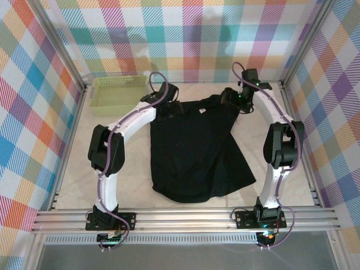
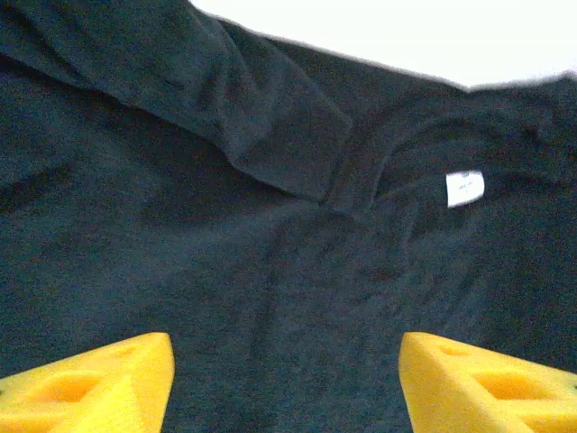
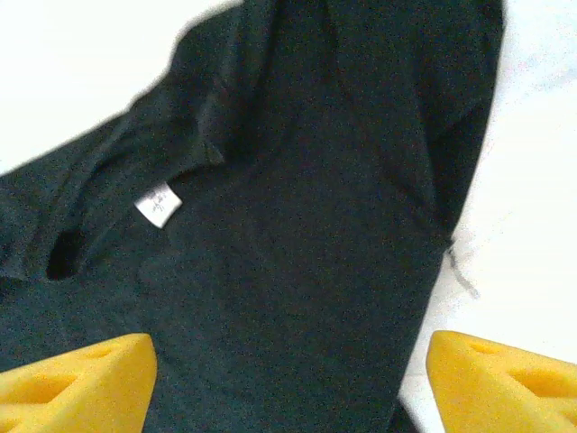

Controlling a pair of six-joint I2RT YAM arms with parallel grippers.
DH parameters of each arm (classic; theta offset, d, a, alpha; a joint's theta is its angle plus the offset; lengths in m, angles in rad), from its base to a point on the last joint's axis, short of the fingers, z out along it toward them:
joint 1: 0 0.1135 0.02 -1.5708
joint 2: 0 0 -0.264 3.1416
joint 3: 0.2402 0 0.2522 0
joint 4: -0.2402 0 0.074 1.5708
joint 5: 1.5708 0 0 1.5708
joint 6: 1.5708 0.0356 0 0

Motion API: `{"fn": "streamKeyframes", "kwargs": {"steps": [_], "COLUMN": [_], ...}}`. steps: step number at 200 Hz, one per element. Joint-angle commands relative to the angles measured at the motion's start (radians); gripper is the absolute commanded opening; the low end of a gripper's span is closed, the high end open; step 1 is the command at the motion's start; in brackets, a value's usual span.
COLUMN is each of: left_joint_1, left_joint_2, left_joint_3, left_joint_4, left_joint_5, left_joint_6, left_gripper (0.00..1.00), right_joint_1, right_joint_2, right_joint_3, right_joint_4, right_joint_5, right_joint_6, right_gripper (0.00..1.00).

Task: Fold the inside-out t-shirt

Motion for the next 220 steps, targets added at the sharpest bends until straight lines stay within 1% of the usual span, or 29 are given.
{"fn": "streamKeyframes", "kwargs": {"steps": [1, 20, 40, 54, 81, 102, 129, 154, 167, 195, 220], "left_joint_1": [0.009, 0.005, 0.004, 0.003, 0.010, 0.027, 0.056, 0.091, 0.110, 0.142, 0.157], "left_joint_2": [0.088, 0.189, 0.288, 0.333, 0.421, 0.503, 0.617, 0.710, 0.729, 0.721, 0.707], "left_joint_3": [0.037, 0.140, 0.251, 0.306, 0.425, 0.545, 0.717, 0.855, 0.885, 0.905, 0.914], "left_joint_4": [0.085, 0.072, 0.039, 0.035, 0.023, 0.013, -0.024, -0.054, -0.046, -0.037, -0.026], "left_joint_5": [0.083, 0.122, 0.143, 0.166, 0.134, 0.113, 0.095, 0.105, 0.113, 0.075, 0.073], "left_joint_6": [0.026, 0.041, 0.049, 0.046, 0.049, 0.047, 0.045, 0.008, -0.009, -0.026, -0.029], "left_gripper": [0.63, 0.60, 0.54, 0.54, 0.55, 0.52, 0.49, 0.47, 0.47, 0.47, 0.49], "right_joint_1": [0.009, 0.019, 0.026, 0.035, 0.052, 0.052, 0.052, 0.052, 0.051, 0.054, 0.058], "right_joint_2": [0.033, 0.007, -0.022, -0.044, -0.076, -0.113, -0.236, -0.334, -0.360, -0.393, -0.433], "right_joint_3": [-0.052, -0.133, -0.204, -0.257, -0.352, -0.449, -0.595, -0.692, -0.725, -0.800, -0.862], "right_joint_4": [0.060, 0.115, 0.146, 0.164, 0.191, 0.216, 0.258, 0.279, 0.276, 0.288, 0.285], "right_joint_5": [-0.111, -0.129, -0.143, -0.143, -0.130, -0.117, -0.050, -0.044, -0.059, -0.132, -0.128], "right_joint_6": [0.075, 0.104, 0.131, 0.143, 0.170, 0.212, 0.238, 0.244, 0.242, 0.250, 0.261], "right_gripper": [0.77, 0.77, 0.76, 0.76, 0.76, 0.74, 0.76, 0.80, 0.81, 0.81, 0.80]}}
